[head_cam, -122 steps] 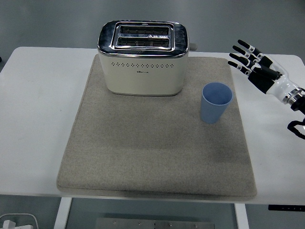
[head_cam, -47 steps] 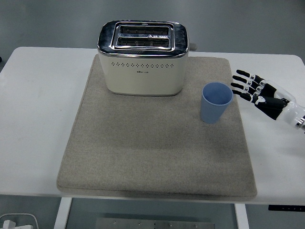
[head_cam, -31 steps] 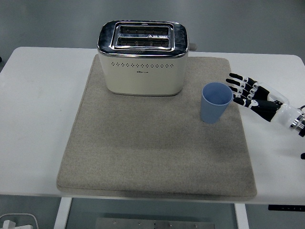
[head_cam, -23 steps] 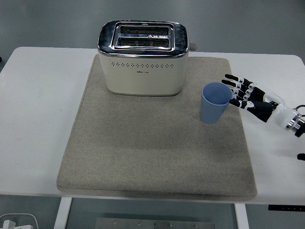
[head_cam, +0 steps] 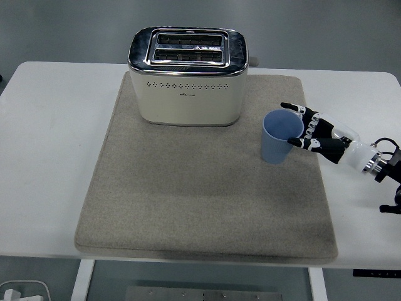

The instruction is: Put the water cup in front of the bread machine

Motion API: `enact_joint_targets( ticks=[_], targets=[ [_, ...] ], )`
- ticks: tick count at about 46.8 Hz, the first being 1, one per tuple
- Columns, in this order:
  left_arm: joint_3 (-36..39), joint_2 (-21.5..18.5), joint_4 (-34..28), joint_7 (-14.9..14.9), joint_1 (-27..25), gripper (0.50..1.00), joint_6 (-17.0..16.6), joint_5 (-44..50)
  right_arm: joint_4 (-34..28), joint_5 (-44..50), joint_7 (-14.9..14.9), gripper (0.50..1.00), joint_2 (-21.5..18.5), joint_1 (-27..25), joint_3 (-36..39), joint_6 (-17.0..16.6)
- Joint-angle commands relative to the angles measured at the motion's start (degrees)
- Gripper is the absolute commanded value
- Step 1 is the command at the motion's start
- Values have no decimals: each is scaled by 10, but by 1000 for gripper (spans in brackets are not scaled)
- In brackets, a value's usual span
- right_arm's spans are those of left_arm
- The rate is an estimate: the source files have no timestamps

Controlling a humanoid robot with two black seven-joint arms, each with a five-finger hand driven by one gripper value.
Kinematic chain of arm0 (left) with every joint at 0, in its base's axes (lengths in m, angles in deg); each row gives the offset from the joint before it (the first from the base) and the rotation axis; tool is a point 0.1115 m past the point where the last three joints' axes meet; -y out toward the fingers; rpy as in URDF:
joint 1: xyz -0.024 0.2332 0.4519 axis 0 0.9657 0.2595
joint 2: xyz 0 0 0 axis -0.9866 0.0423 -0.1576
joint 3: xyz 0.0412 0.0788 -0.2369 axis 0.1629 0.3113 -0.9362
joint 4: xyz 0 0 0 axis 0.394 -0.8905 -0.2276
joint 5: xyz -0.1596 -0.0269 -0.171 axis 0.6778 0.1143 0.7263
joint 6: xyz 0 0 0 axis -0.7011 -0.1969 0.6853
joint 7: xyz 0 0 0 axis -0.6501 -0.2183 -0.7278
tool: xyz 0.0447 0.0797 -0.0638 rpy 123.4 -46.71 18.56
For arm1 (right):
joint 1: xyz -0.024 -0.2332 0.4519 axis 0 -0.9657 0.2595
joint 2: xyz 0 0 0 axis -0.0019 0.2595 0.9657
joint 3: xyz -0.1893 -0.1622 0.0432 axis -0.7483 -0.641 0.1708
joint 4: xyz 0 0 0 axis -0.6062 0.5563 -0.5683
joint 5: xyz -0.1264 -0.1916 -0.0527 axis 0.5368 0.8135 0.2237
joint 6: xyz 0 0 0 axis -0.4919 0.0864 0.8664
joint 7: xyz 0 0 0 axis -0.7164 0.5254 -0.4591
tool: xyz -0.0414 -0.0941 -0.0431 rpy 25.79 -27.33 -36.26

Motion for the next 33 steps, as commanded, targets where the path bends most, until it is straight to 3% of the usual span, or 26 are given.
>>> enact_joint_targets(
  ticks=[1, 33],
  targets=[
    [0, 0, 0, 0, 0, 1000, 0, 0, 0, 2, -3, 930, 0, 1, 0, 0],
    [0, 0, 0, 0, 0, 1000, 0, 0, -1, 48, -17, 930, -25, 5, -1, 0]
  ],
)
